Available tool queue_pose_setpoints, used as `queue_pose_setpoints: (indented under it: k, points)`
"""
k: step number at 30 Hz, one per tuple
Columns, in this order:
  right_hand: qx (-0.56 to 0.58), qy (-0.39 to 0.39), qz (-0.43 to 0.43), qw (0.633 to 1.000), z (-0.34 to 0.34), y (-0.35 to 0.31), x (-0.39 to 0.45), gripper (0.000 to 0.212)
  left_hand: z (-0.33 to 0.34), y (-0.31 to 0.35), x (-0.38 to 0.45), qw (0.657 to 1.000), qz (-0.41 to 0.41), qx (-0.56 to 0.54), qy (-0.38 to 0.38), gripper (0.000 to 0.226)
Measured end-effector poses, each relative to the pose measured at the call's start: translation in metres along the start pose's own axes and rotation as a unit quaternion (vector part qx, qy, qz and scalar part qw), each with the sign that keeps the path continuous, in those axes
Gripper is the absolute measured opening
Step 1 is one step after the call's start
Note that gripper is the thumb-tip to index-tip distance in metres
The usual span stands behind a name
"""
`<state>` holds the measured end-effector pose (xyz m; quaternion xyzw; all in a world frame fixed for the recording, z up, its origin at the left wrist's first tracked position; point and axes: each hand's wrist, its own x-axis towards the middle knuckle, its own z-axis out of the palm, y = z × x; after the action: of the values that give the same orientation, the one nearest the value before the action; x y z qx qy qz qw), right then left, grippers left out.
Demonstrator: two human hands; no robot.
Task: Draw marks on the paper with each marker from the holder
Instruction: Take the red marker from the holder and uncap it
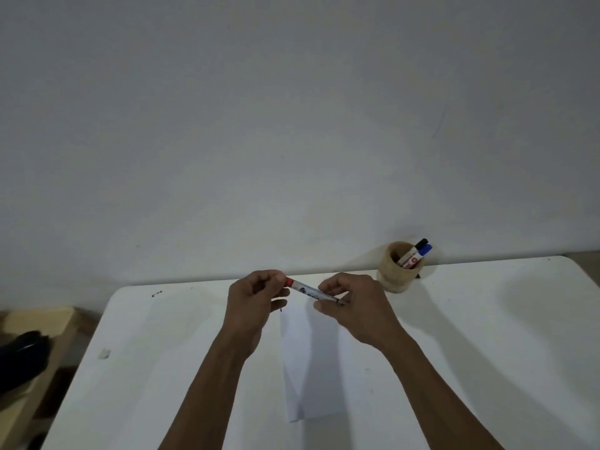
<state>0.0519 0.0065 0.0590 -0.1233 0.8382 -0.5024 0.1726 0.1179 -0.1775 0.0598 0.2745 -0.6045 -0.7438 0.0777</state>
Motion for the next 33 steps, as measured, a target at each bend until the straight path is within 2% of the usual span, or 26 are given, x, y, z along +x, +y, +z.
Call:
queue_pose_setpoints:
  k: [2, 4, 6, 8, 14, 19, 22, 25, 28, 31, 33]
  points:
    - [0.082, 0.007, 0.008, 0.997, 0.003, -0.002, -0.004, 0.018, -0.012, -0.002, 0.0, 1.0, -0.004, -0.01, 0.003, 0.014]
    - [0.212, 0.033, 0.03, 0.976, 0.007, -0.009, -0.008, 0.018, -0.02, -0.003, -0.001, 1.0, 0.003, 0.011, -0.015, 0.014]
    - [0.348, 0.05, 0.062, 0.934, 0.015, -0.016, -0.01, 0.016, -0.025, -0.004, -0.005, 0.998, 0.021, 0.045, -0.045, 0.013]
    - [0.434, 0.051, 0.086, 0.895, 0.026, -0.022, -0.01, 0.015, -0.026, -0.004, -0.009, 0.994, 0.04, 0.076, -0.071, 0.01]
    - [0.381, 0.041, 0.073, 0.921, 0.057, -0.029, -0.016, 0.018, -0.029, -0.001, -0.014, 0.976, 0.107, 0.163, -0.094, 0.014]
    - [0.346, 0.047, 0.049, 0.936, 0.06, -0.023, -0.015, 0.026, -0.032, -0.002, -0.021, 0.967, 0.101, 0.215, -0.095, 0.032]
    - [0.337, 0.037, 0.041, 0.94, 0.06, -0.018, -0.015, 0.024, -0.032, -0.003, -0.023, 0.966, 0.089, 0.219, -0.101, 0.035]
    - [0.368, 0.033, 0.039, 0.928, 0.058, -0.014, -0.012, 0.018, -0.035, -0.004, -0.019, 0.973, 0.056, 0.199, -0.105, 0.036]
    - [0.431, 0.075, 0.04, 0.899, 0.035, -0.006, -0.001, 0.014, -0.05, -0.01, -0.013, 0.982, 0.016, 0.167, -0.089, 0.038]
    - [0.422, 0.094, 0.036, 0.901, 0.01, 0.002, 0.01, 0.012, -0.062, -0.019, -0.004, 0.969, 0.011, 0.241, -0.046, 0.024]
    - [0.415, 0.092, 0.046, 0.904, 0.007, 0.006, 0.014, 0.007, -0.063, -0.028, 0.006, 0.947, 0.015, 0.321, -0.02, 0.021]
